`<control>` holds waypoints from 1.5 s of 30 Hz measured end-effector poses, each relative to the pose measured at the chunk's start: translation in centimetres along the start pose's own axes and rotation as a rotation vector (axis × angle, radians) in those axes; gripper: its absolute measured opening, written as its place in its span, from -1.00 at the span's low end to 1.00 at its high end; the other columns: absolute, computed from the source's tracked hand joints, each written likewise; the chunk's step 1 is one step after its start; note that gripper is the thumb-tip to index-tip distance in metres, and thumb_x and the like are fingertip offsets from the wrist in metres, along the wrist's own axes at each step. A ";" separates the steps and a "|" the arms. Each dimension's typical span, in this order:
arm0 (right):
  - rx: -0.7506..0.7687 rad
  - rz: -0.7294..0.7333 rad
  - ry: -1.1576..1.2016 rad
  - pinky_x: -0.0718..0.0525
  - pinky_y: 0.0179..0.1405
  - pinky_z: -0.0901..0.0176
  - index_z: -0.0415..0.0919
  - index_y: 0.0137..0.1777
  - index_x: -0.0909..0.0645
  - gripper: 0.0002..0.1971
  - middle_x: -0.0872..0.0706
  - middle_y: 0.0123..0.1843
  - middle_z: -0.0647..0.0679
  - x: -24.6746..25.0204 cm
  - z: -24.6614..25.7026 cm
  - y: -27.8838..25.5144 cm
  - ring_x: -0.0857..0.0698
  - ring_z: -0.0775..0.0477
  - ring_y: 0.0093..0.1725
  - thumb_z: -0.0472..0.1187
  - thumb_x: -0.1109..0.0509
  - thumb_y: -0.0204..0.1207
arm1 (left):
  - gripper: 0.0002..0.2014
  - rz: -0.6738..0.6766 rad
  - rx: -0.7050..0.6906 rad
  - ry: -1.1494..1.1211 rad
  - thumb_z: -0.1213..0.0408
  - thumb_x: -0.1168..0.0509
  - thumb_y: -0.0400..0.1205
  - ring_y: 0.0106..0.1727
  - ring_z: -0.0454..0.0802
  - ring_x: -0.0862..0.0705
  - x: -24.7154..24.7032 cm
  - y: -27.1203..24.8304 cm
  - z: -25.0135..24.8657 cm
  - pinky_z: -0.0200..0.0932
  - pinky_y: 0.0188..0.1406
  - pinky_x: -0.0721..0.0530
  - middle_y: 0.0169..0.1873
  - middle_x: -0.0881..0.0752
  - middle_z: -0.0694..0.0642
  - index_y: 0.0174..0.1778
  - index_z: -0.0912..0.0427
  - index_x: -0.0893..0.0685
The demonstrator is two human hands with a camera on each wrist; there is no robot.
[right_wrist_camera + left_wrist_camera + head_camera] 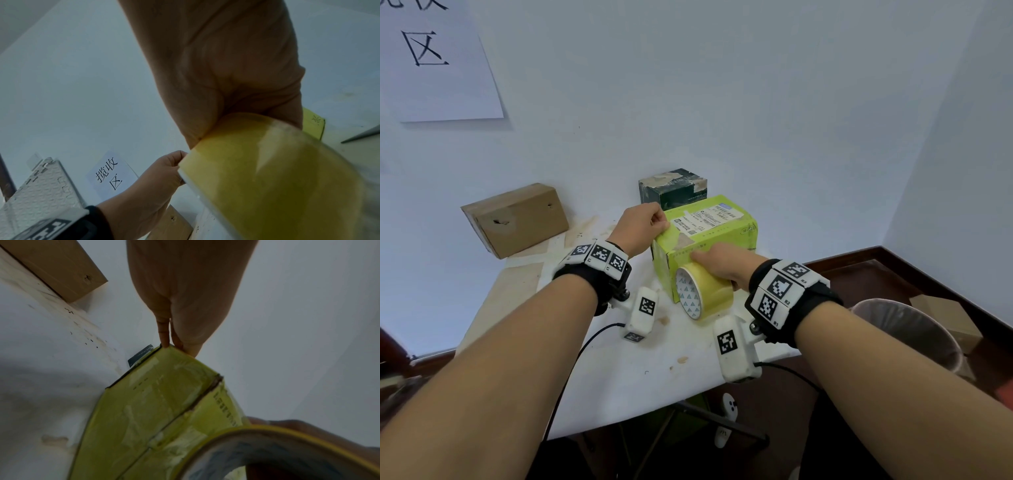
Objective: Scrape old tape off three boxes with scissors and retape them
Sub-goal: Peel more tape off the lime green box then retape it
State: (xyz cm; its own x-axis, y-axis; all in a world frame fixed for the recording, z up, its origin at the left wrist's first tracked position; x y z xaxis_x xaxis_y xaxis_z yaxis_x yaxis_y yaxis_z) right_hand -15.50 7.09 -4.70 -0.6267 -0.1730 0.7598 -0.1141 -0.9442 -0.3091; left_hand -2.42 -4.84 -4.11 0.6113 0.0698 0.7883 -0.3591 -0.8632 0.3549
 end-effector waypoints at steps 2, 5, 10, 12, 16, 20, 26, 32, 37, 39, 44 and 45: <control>-0.003 -0.016 0.006 -0.48 -0.06 0.11 -0.30 0.12 -0.47 -0.63 -0.52 -0.15 -0.18 0.0 -0.1 0.2 -0.51 -0.14 -0.01 -0.01 0.02 0.75 | -0.88 -0.004 -0.025 0.024 0.32 -0.30 0.67 -0.12 -0.05 -0.50 0.0 0.0 0.0 -0.42 -0.35 -0.37 -0.11 -0.66 0.08 -0.02 0.31 -0.67; -0.015 -0.028 0.028 -0.47 -0.29 0.18 -0.29 0.03 -0.40 -0.66 -0.46 -0.28 -0.11 -0.2 -0.1 0.0 -0.52 -0.10 -0.21 -0.01 0.01 0.75 | -0.88 0.000 -0.034 0.034 0.31 -0.31 0.66 -0.13 -0.05 -0.49 0.0 -0.1 0.1 -0.50 -0.32 -0.39 -0.09 -0.65 0.10 -0.03 0.30 -0.67; 0.003 -0.015 0.047 -0.53 -0.09 0.12 -0.28 0.12 -0.45 -0.66 -0.50 -0.22 -0.14 -0.2 0.0 -0.2 -0.52 -0.12 -0.08 -0.03 0.03 0.75 | -0.87 0.050 0.023 -0.029 0.23 -0.36 0.64 0.00 -0.04 -0.47 -0.1 0.4 0.8 -0.23 0.07 -0.44 0.09 -0.43 0.08 -0.06 0.23 -0.67; -0.001 -0.008 0.039 -0.46 -0.20 0.18 -0.31 0.15 -0.45 -0.64 -0.48 -0.20 -0.16 -0.2 0.1 -0.3 -0.49 -0.13 -0.08 -0.05 0.05 0.76 | -0.84 0.038 0.037 -0.061 0.24 -0.37 0.63 -0.01 -0.03 -0.47 -0.2 0.4 0.9 -0.19 0.12 -0.48 0.15 -0.40 0.10 -0.03 0.28 -0.68; 0.017 0.010 0.020 -0.47 -0.14 0.15 -0.41 0.38 -0.46 -0.51 -0.48 0.04 -0.20 -0.4 0.1 -0.4 -0.50 -0.12 -0.07 -0.01 0.02 0.75 | -0.68 0.032 0.085 -0.072 0.20 -0.41 0.60 0.01 -0.04 -0.49 0.3 0.3 0.9 -0.23 0.07 -0.47 0.16 -0.31 0.03 0.18 0.25 -0.56; 0.023 -0.002 0.001 -0.36 -0.34 0.34 -0.45 0.38 -0.46 -0.51 -0.44 0.03 -0.20 -0.4 -0.1 -0.2 -0.43 -0.11 -0.01 -0.05 0.03 0.76 | -0.85 0.092 0.119 -0.048 0.17 -0.37 0.63 0.04 -0.06 -0.47 0.6 0.4 1.0 -0.19 0.04 -0.42 0.12 -0.51 -0.01 0.05 0.13 -0.65; 0.010 0.008 0.045 -0.44 -0.11 0.14 -0.42 0.41 -0.44 -0.49 -0.48 0.08 -0.23 -0.4 0.3 0.0 -0.44 -0.11 0.05 -0.02 0.04 0.75 | -0.87 0.023 0.095 -0.044 0.32 -0.28 0.67 -0.06 -0.13 -0.49 0.9 0.6 0.8 -0.34 -0.21 -0.40 -0.03 -0.62 -0.04 -0.01 0.12 -0.75; 0.016 -0.008 0.036 -0.48 0.35 0.00 -0.40 0.45 -0.42 -0.50 -0.52 0.43 -0.32 -0.3 0.3 0.1 -0.53 -0.27 0.39 -0.01 0.00 0.74 | -0.70 0.099 -0.067 0.146 0.44 -0.16 0.71 -0.01 0.01 -0.55 3.1 -0.7 -0.4 -0.25 -0.07 -0.37 0.17 -0.68 0.11 0.14 0.10 -0.77; 0.032 -0.008 0.015 -0.49 0.22 0.03 -0.40 0.42 -0.44 -0.51 -0.57 0.32 -0.31 -0.5 0.4 -0.1 -0.53 -0.29 0.37 -0.04 0.04 0.75 | -0.54 0.159 -0.135 0.282 0.53 -0.08 0.65 -0.23 -0.02 -0.59 3.1 -3.0 -0.5 -0.31 -0.30 -0.38 0.19 -0.74 0.13 0.12 -0.01 -0.81; 0.042 -0.011 0.036 -0.47 0.24 0.03 -0.42 0.43 -0.44 -0.52 -0.55 0.33 -0.34 -0.5 0.5 -0.2 -0.52 -0.29 0.38 -0.07 0.06 0.76 | -0.52 0.163 -0.113 0.279 0.54 -0.07 0.64 -0.09 0.02 -0.65 2.8 -3.4 -0.2 -0.24 -0.17 -0.49 0.20 -0.75 0.07 0.15 -0.03 -0.79; 0.042 -0.032 0.123 -0.50 0.18 0.01 -0.42 0.38 -0.46 -0.51 -0.59 0.23 -0.31 -0.9 -0.4 -0.3 -0.50 -0.14 0.05 -0.02 0.02 0.75 | -0.52 0.177 -0.090 0.333 0.52 -0.07 0.64 -0.07 0.10 -0.68 2.2 -4.0 0.1 -0.23 -0.14 -0.46 0.14 -0.78 0.03 0.26 -0.03 -0.73; 0.044 -0.033 0.150 -0.51 0.23 0.00 -0.42 0.36 -0.48 -0.51 -0.60 0.21 -0.30 -1.0 -0.5 -0.3 -0.52 -0.16 0.07 -0.02 0.01 0.75 | -0.53 0.186 -0.084 0.346 0.49 -0.07 0.65 -0.15 0.10 -0.63 2.2 -4.2 -0.1 -0.21 -0.19 -0.42 0.00 -0.79 0.08 0.29 -0.03 -0.71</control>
State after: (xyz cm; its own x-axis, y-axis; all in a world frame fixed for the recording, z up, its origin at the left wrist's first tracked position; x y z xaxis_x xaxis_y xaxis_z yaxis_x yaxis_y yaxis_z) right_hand -15.27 7.68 -5.65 -0.7316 -0.1010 0.6742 -0.1045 -0.9607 -0.2573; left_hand 0.39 -1.07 -3.83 0.2617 0.0928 0.9607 -0.5067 -0.8340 0.2186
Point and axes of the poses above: each hand's wrist, its own y-axis towards the middle knuckle, its own x-axis out of the back of the hand, z = x × y, the point moved 4 cm from there along y, towards the middle knuckle
